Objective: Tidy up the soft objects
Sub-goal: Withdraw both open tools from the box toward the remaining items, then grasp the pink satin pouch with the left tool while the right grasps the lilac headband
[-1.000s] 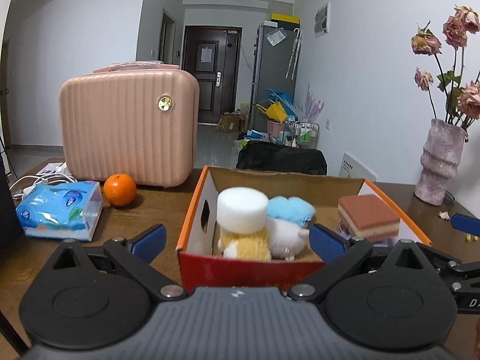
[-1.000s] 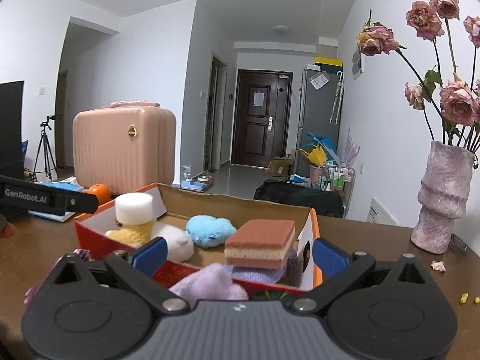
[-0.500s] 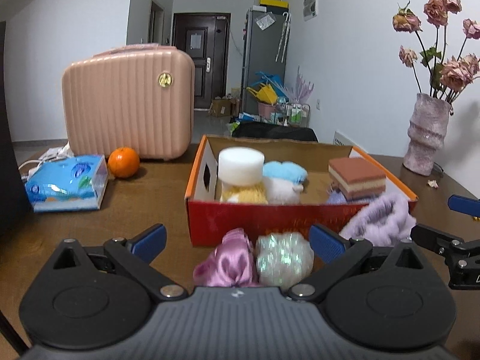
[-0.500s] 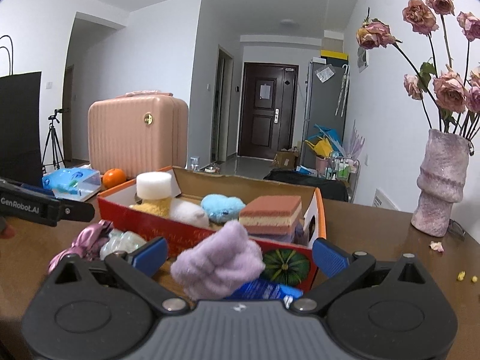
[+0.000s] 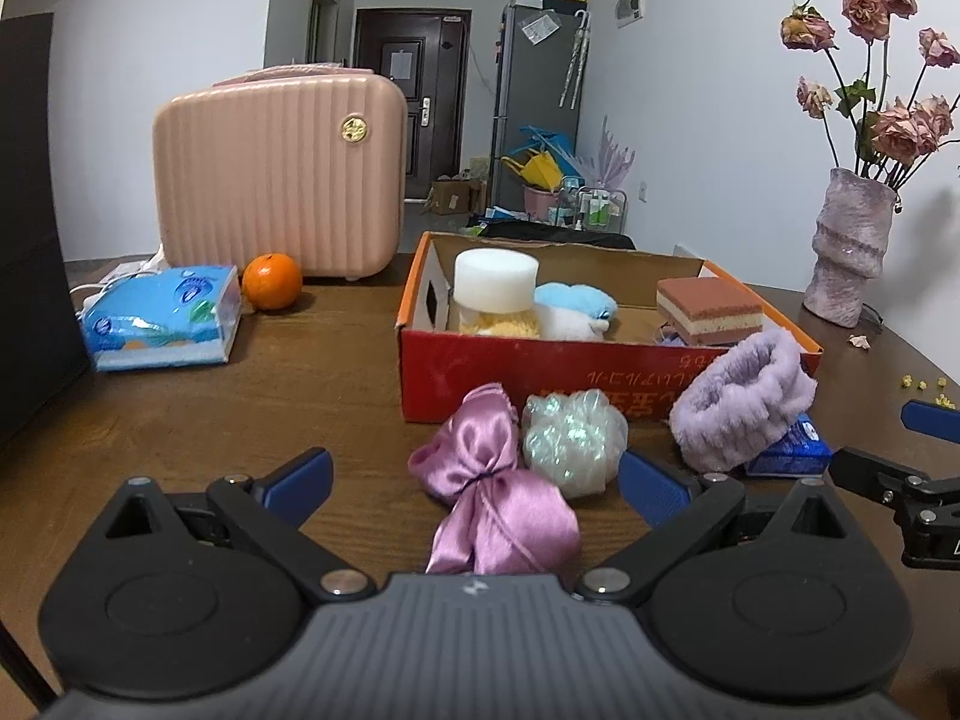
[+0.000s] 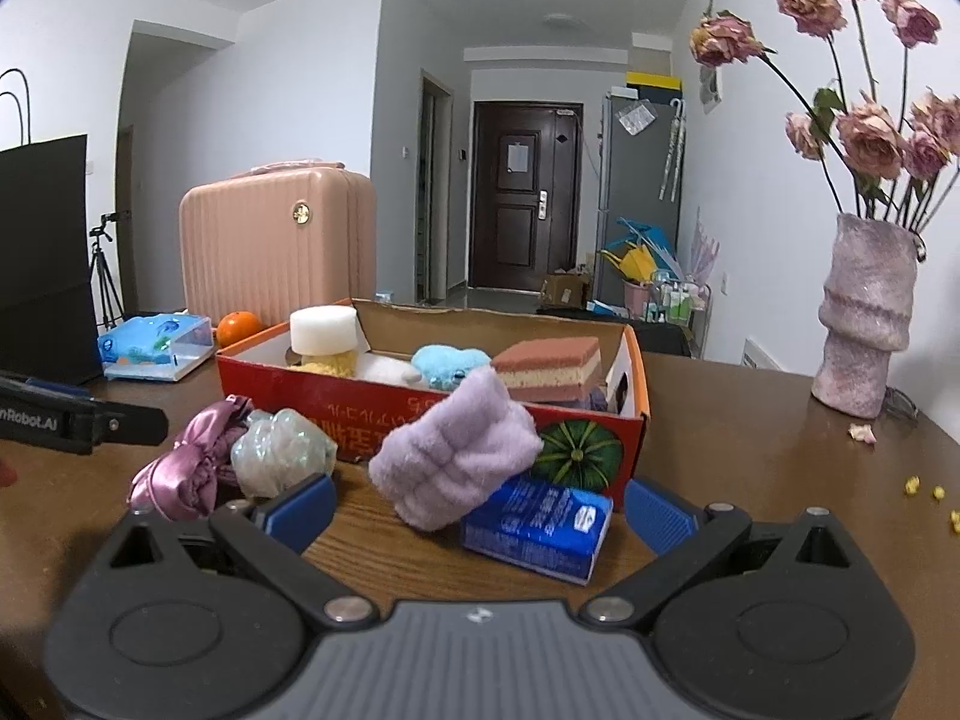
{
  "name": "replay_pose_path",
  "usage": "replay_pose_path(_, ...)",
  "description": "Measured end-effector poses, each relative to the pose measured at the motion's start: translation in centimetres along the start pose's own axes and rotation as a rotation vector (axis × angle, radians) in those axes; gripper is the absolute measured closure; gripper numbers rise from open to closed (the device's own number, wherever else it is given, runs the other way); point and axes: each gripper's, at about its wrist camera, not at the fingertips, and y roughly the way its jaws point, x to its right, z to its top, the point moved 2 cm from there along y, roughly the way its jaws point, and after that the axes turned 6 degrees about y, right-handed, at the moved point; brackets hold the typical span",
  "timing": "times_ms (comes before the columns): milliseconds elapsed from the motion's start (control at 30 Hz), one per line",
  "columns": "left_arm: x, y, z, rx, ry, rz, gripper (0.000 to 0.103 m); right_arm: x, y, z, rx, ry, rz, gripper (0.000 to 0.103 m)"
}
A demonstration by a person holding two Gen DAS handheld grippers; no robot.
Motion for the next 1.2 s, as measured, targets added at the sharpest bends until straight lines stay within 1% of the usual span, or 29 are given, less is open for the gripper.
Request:
replay_pose_path(233,-0.8,-0.6,-0.8,-0.023,-0.040,0.018,0.000,0.2,-0.3,-0.5,0.001,0.012,-0.047,0.000)
replay_pose_path(333,-0.7,-0.4,-0.9,-0.019,-0.032,0.031,0.000,0.3,0.0,-0.6,-0.008,0.011,-0.060,0.000)
replay_pose_path(533,0.2,1.7,-1.3,-0.062,-0.002,0.054,0.000,0.2,0.6,-0.7,-0.019,0.022,-0.069,0.000)
replay_pose_path(733,0.3,4.1,-1.3,-0.097,-0.013,0.075,0.000,0.1,0.9,-0.8,-0.020,0.035,-0.070,0.000)
replay_pose_path(833,0.5,5.2,-1.1,-0.117,-0.014,0.079,0.006,0.1,1.0,-0.8,-0.020,0.041,-0.071,0.000)
replay_pose_path(900,0.3,5.8,-1.1,-0.129,-0.017,0.082,0.013,0.2,1.0,-0.8,-0.018,0.047,-0.073,0.000)
replay_pose_path(967,0.1,6.2,-1.1,-0.138,-0.024,0.077,0.024,0.2,1.2,-0.8,-0.019,0.053,-0.077,0.000)
replay_pose_path(1000,-0.1,6.4,-1.1,-0.148,-0.030,0.068,0.027,0.2,1.2,-0.8,-0.020,0.056,-0.078,0.000)
replay_pose_path(1033,-0.2,6.6,-1.2,-0.158,-0.034,0.059,0.033,0.2,1.3,-0.8,-0.021,0.060,-0.079,0.000)
replay_pose_path(1067,-0.2,6.8,-1.2,-0.166,-0.036,0.049,0.043,0.2,1.4,-0.9,-0.022,0.062,-0.081,0.000)
replay_pose_path(1100,-0.2,7.0,-1.2,-0.170,-0.035,0.038,0.048,0.2,1.5,-0.9,-0.024,0.065,-0.082,0.000)
replay_pose_path(1133,-0.3,7.1,-1.2,-0.170,-0.033,0.027,0.059,0.2,1.6,-0.9,-0.024,0.067,-0.084,0.000)
replay_pose_path(1167,-0.3,7.2,-1.2,-0.170,-0.032,0.015,0.063,0.2,1.7,-0.9,-0.024,0.070,-0.087,0.000)
replay_pose_path(1200,-0.3,7.4,-1.2,-0.176,-0.035,0.000,0.064,0.1,1.8,-1.0,-0.023,0.074,-0.090,0.000)
